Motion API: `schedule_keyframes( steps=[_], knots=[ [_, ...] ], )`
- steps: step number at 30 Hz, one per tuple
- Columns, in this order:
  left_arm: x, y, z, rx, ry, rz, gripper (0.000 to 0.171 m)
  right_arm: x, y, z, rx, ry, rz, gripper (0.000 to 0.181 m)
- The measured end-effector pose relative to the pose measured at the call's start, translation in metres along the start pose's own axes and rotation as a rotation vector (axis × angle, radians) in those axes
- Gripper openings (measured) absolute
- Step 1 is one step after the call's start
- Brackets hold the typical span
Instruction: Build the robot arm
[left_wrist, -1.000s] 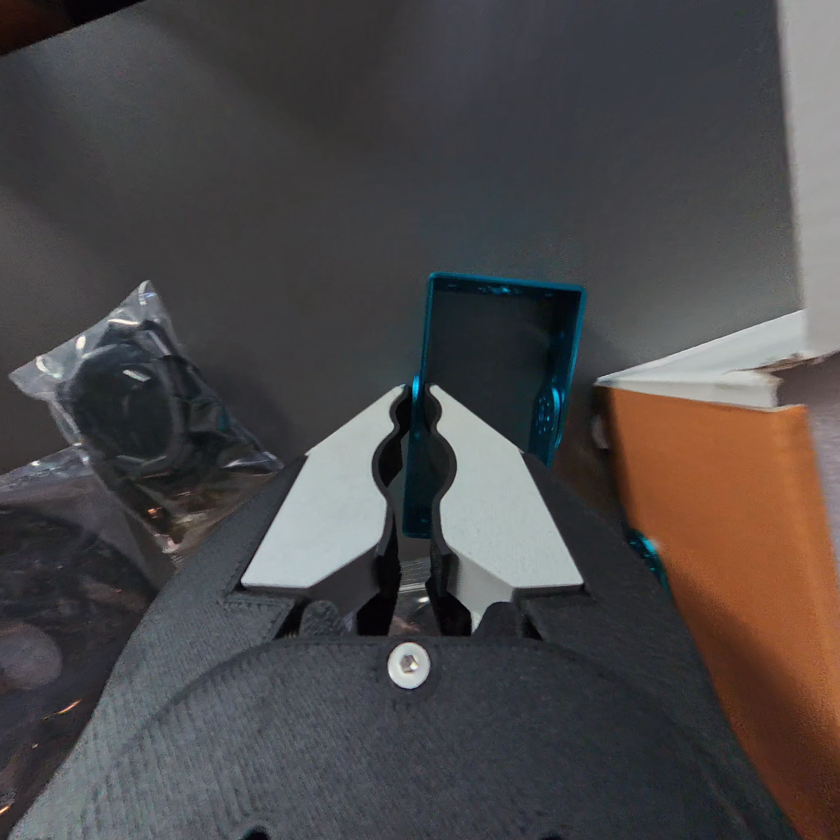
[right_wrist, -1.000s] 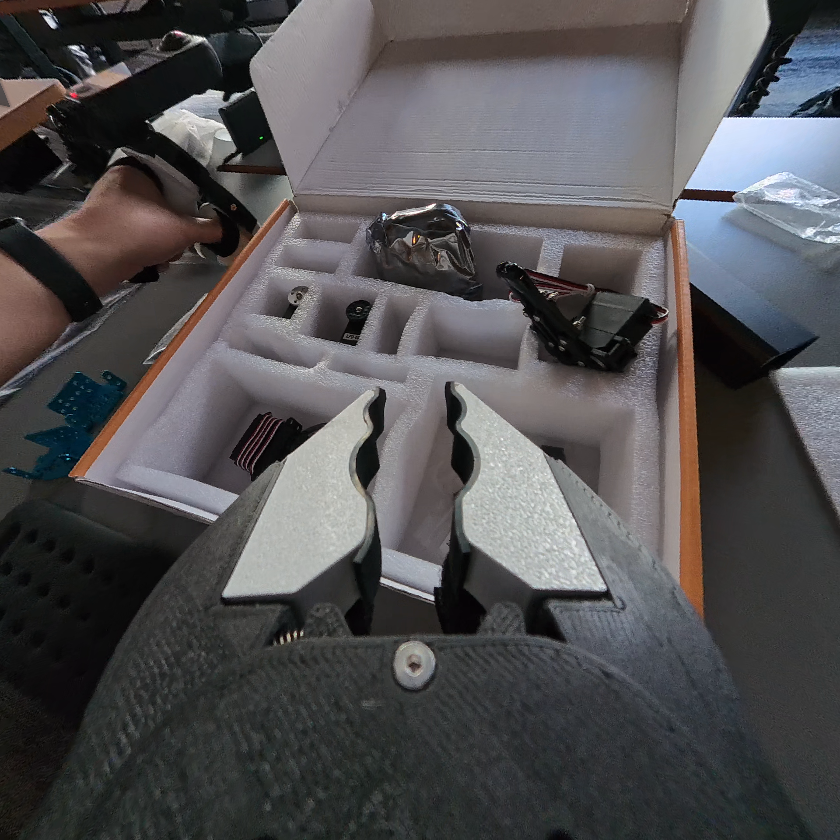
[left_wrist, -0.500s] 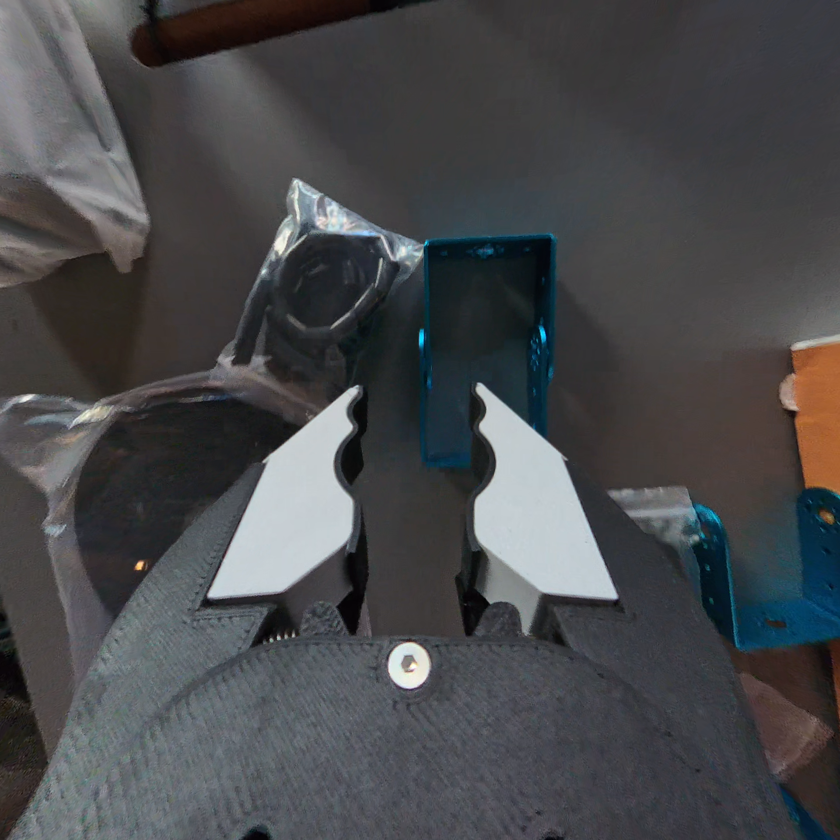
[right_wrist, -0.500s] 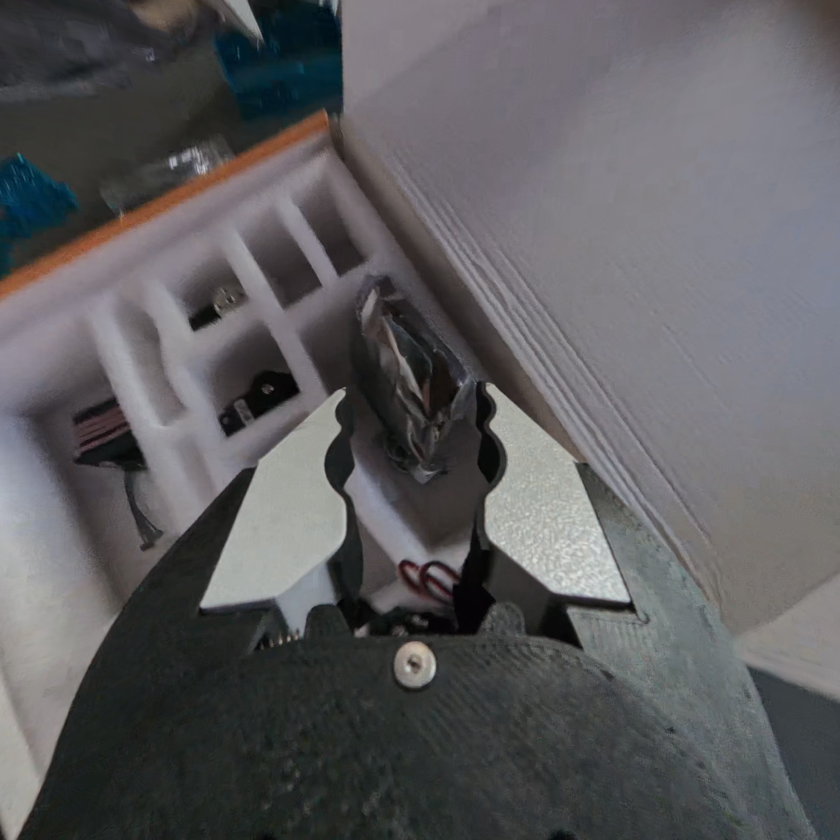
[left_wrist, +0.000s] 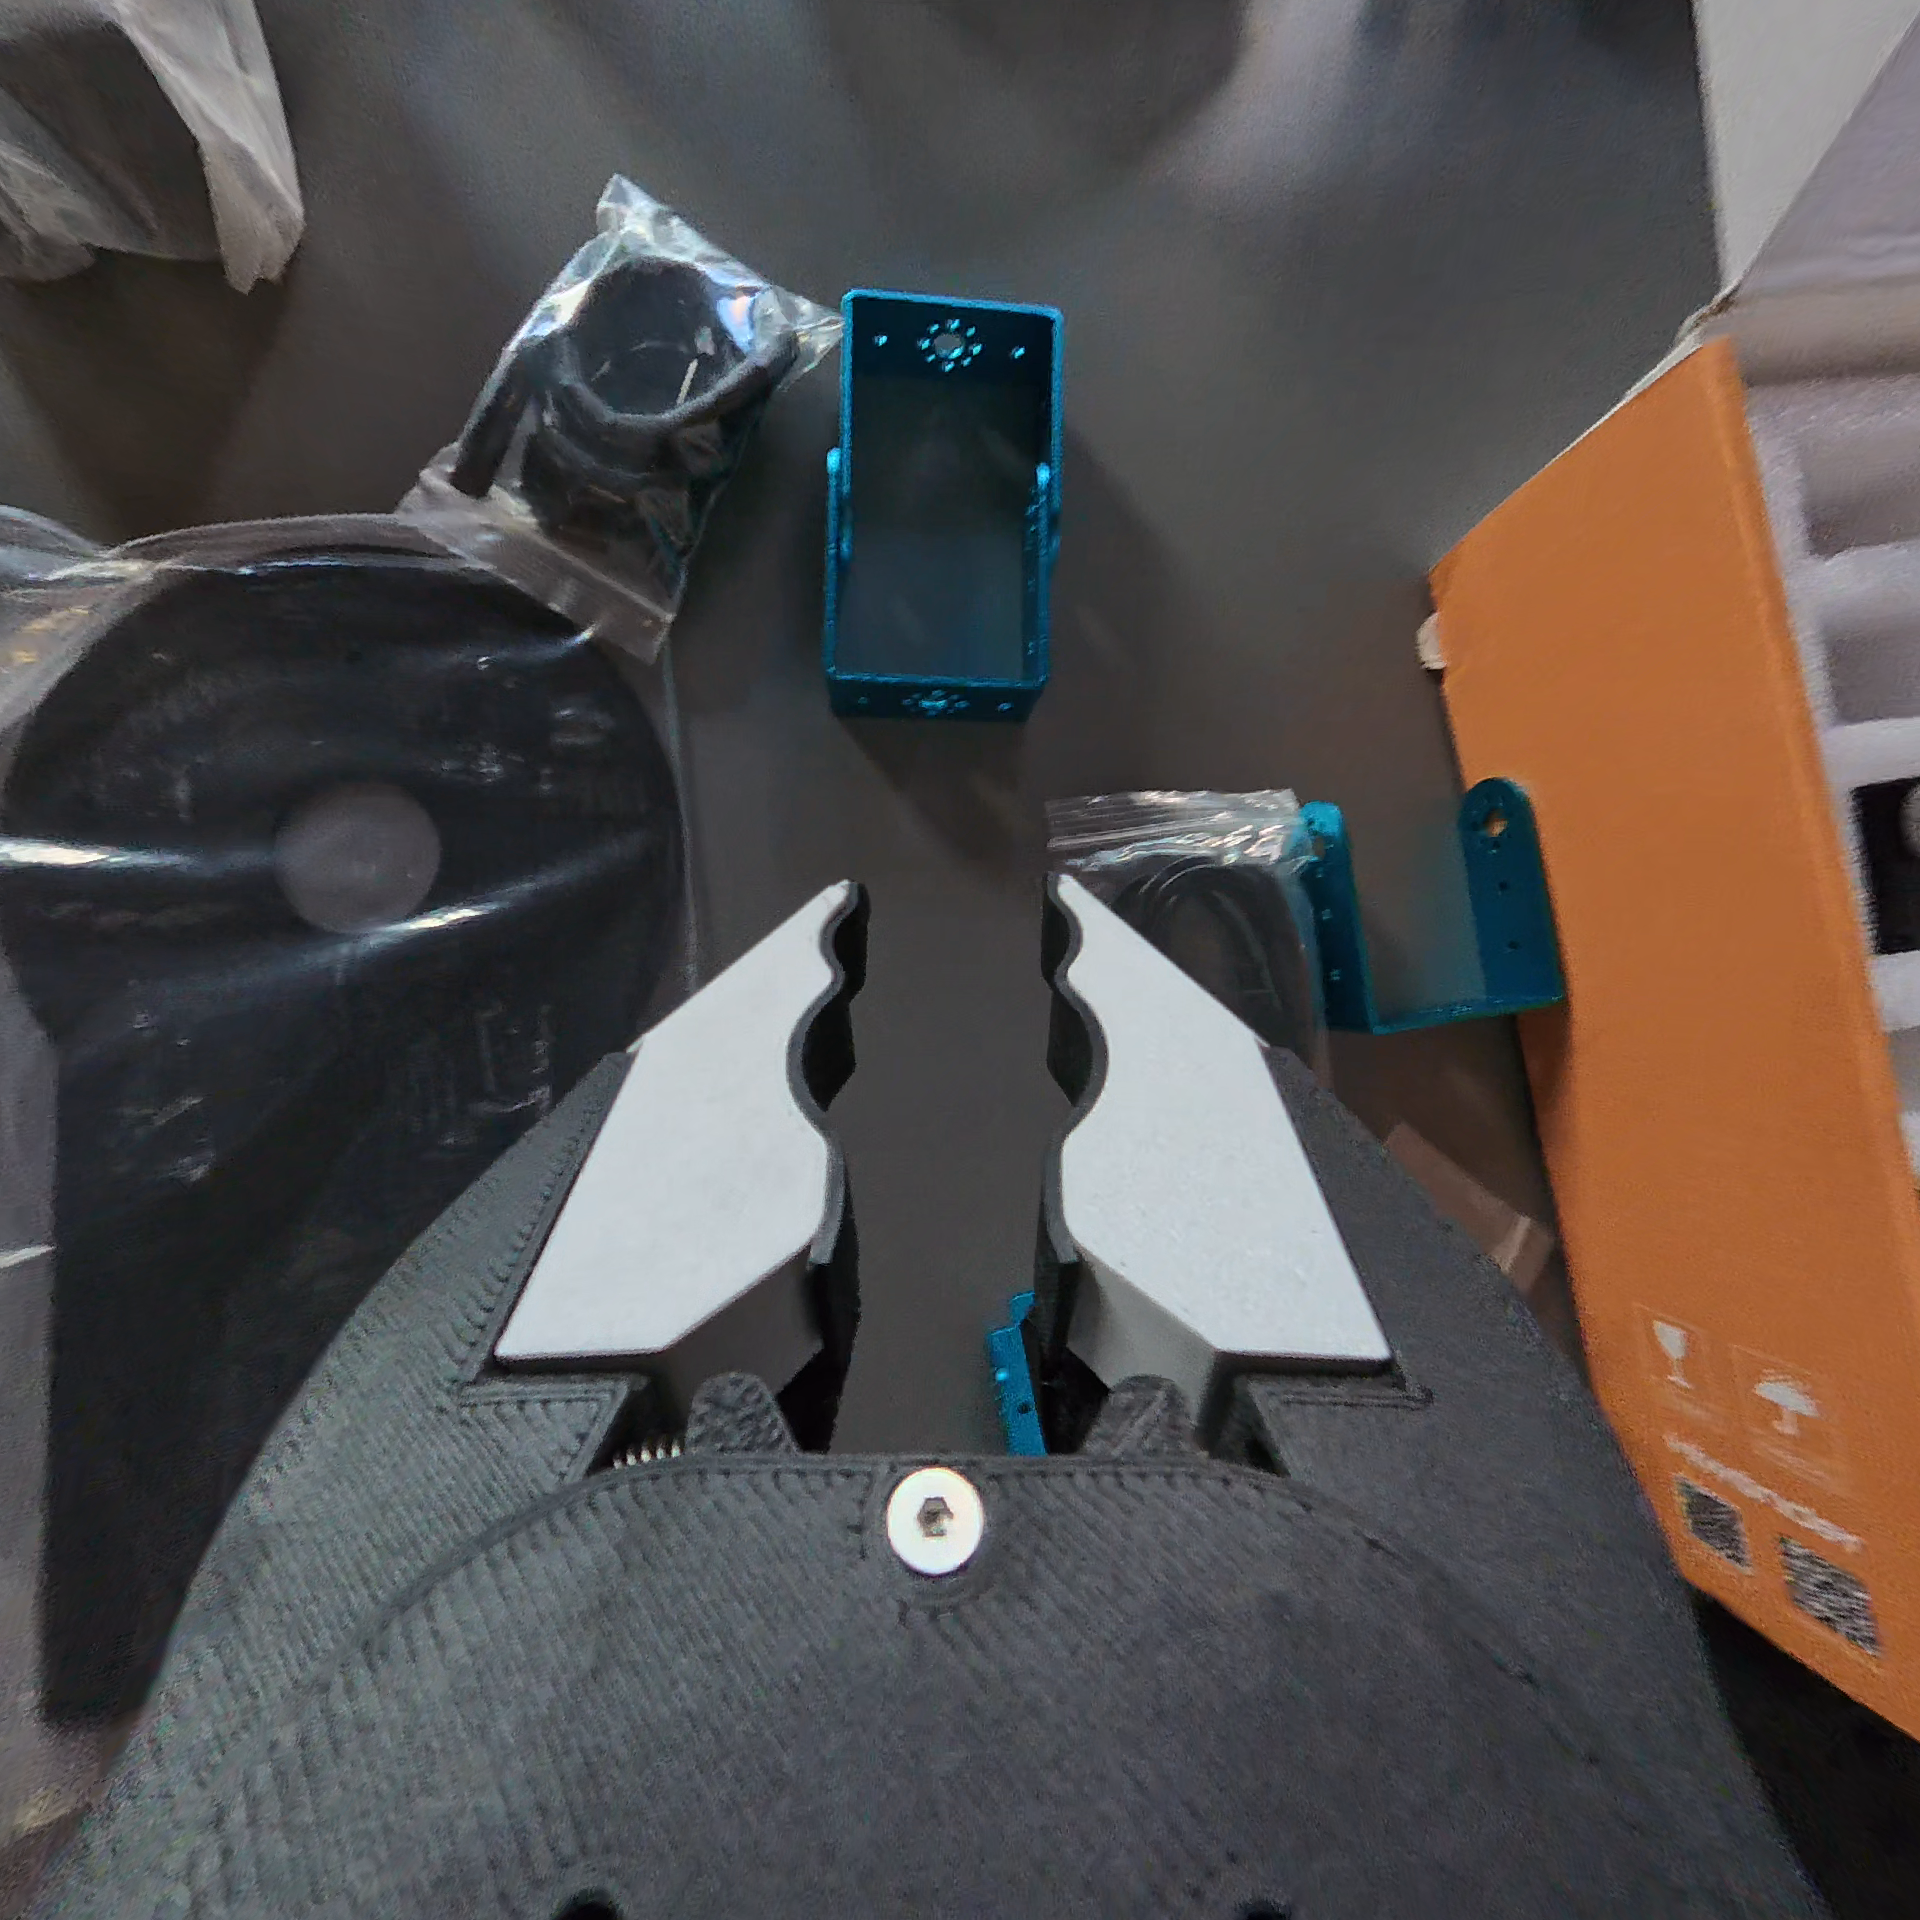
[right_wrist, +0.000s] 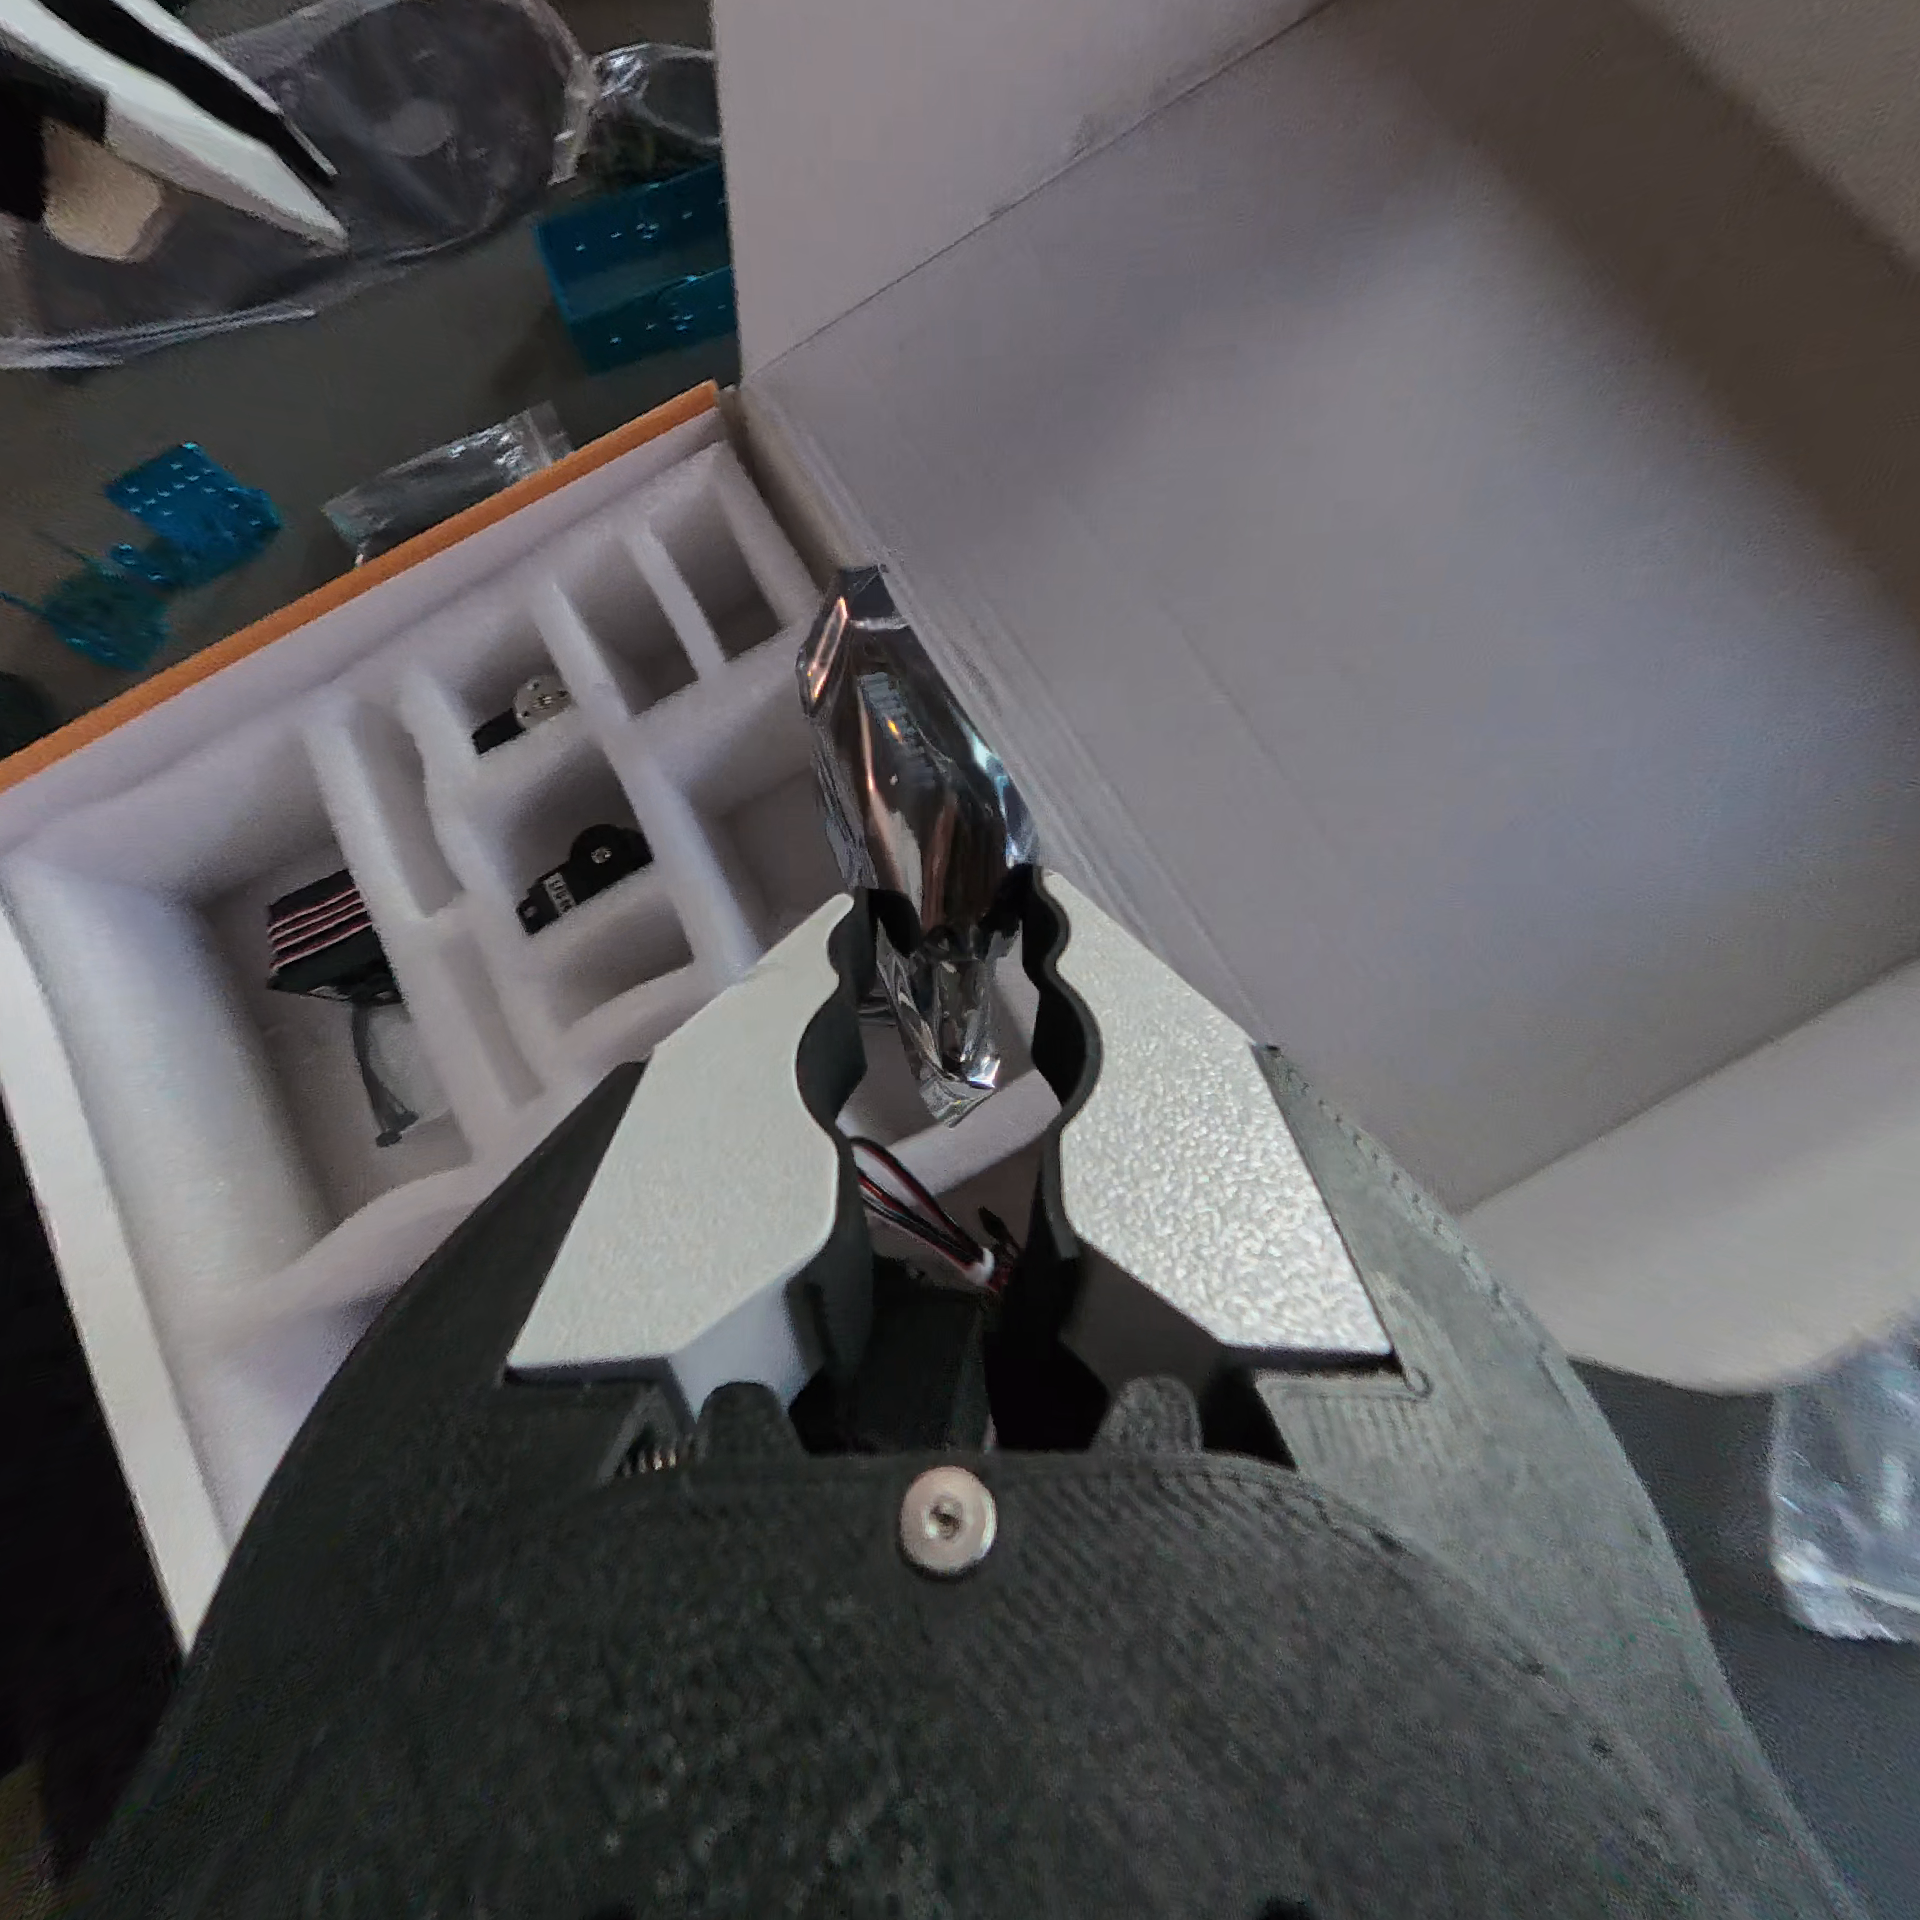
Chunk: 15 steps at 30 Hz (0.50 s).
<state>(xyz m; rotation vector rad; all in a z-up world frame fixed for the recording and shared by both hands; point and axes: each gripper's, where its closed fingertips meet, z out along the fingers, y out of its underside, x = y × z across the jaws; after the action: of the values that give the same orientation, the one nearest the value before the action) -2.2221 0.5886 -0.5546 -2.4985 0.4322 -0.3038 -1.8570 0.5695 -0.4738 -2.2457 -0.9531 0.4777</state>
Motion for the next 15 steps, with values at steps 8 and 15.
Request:
schedule_keyframes(
  steps=[8, 15],
  knots=[
    [0.043, -0.035, 0.009, 0.043, 0.086, -0.014, 0.031, 0.001, 0.031, 0.036, -0.045, -0.019, 0.037, 0.046],
    [0.081, -0.052, 0.007, 0.078, 0.151, 0.007, 0.028, -0.03, 0.077, -0.045, 0.17, 0.0, 0.119, 0.063]
  ],
)
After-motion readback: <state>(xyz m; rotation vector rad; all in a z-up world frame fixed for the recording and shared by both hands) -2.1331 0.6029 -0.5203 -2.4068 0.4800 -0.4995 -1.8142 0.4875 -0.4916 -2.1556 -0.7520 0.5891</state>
